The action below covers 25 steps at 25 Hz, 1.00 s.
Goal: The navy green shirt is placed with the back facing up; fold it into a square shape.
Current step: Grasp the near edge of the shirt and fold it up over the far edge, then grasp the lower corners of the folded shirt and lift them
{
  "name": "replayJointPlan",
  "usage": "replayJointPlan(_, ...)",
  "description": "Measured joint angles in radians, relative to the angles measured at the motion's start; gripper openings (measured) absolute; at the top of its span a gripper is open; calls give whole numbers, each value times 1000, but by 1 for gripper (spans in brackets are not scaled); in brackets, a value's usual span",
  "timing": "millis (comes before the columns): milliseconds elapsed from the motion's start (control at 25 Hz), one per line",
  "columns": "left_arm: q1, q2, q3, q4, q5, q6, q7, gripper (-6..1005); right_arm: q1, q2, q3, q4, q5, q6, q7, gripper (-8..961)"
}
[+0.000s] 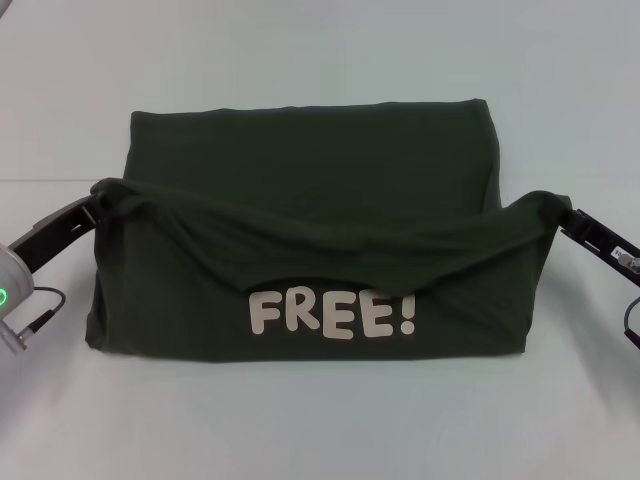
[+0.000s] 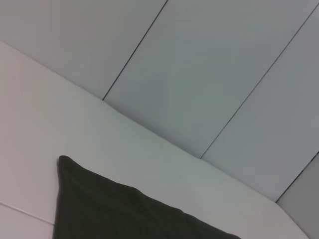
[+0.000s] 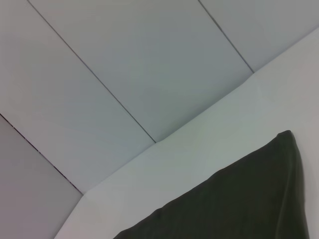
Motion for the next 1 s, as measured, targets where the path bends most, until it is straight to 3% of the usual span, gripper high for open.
replayJointPlan(360, -11, -4, 1, 0, -10, -57, -1, 27, 4, 0, 0, 2, 15, 25, 0, 47)
replayJointPlan(440, -13, -6, 1, -2, -14, -81, -2, 78, 4, 0, -2, 5, 22, 33, 0, 47)
replayJointPlan(600, -14, -7, 1, -18, -35, -104, -2, 179, 6, -1, -6, 11, 26, 42, 1, 197)
replayJointPlan(800, -4, -5, 1, -19, -45, -88, -18, 411, 5, -2, -7, 13, 26, 44, 6, 378)
replayJointPlan(1000, 43, 17, 39, 8, -19, 54, -132, 649, -18, -13, -25, 1, 18, -15, 32, 616)
